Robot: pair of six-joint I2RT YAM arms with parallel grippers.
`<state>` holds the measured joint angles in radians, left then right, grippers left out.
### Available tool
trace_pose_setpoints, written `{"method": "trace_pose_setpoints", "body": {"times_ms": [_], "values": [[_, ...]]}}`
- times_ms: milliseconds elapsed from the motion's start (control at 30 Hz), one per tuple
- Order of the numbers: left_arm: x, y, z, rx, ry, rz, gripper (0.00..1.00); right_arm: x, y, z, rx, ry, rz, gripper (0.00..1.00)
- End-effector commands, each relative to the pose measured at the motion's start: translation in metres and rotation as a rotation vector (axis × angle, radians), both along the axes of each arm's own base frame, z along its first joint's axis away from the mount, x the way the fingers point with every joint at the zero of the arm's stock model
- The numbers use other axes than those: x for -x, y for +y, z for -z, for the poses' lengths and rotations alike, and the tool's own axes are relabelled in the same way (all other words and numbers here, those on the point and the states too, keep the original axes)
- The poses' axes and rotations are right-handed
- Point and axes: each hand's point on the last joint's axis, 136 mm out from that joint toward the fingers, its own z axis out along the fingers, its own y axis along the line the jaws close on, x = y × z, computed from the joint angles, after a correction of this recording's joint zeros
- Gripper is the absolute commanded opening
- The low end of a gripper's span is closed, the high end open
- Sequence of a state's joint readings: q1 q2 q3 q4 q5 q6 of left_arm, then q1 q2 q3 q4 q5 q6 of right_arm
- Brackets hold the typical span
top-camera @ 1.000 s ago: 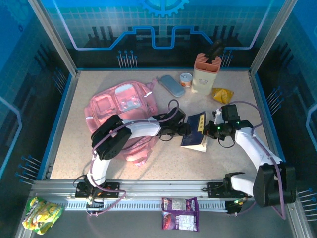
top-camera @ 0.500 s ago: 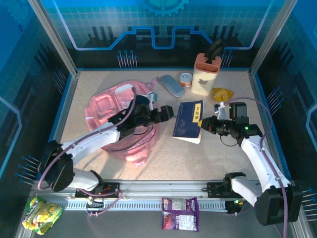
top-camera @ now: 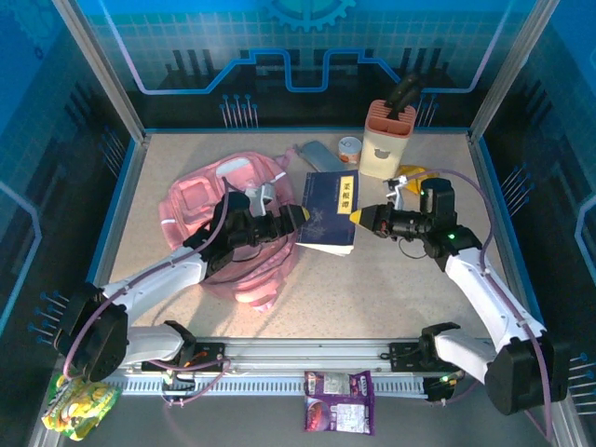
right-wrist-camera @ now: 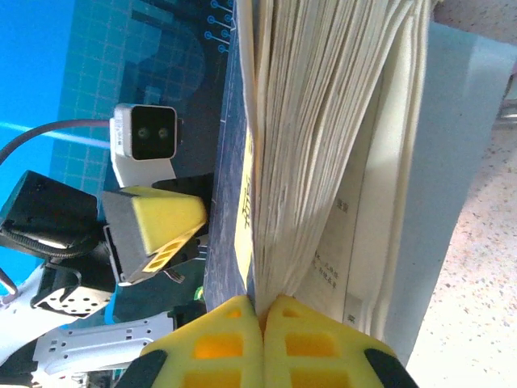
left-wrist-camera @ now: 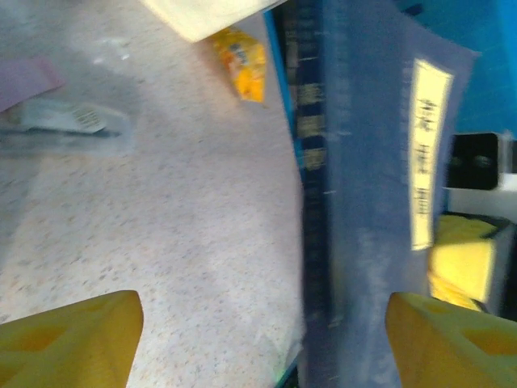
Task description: Pack the student bag
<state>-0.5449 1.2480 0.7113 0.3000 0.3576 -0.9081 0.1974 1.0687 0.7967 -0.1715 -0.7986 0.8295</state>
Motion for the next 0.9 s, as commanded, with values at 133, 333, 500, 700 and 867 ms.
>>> {"method": "trace_pose_setpoints", "body": {"times_ms": [133, 333, 500, 700, 867], "values": [[0.006, -0.009, -0.045, 0.155, -0.111, 0.068, 0.57, -0.007, 0.013, -0.006, -0.042, -0.059, -0.04, 0.0], [0.005, -0.01, -0.054, 0.19, -0.111, 0.071, 0.41, -0.011, 0.014, 0.003, -0.022, -0.07, -0.04, 0.0], [0.004, -0.009, -0.054, 0.196, -0.106, 0.057, 0.18, -0.011, 0.015, 0.005, 0.002, -0.077, -0.06, 0.02], [0.001, -0.003, -0.058, 0.202, -0.108, 0.01, 0.0, -0.006, 0.009, 0.01, 0.039, -0.066, -0.053, 0.42], [0.002, 0.004, -0.073, 0.238, -0.137, -0.028, 0.0, 0.001, -0.003, 0.028, 0.12, 0.008, 0.02, 0.8]]}}
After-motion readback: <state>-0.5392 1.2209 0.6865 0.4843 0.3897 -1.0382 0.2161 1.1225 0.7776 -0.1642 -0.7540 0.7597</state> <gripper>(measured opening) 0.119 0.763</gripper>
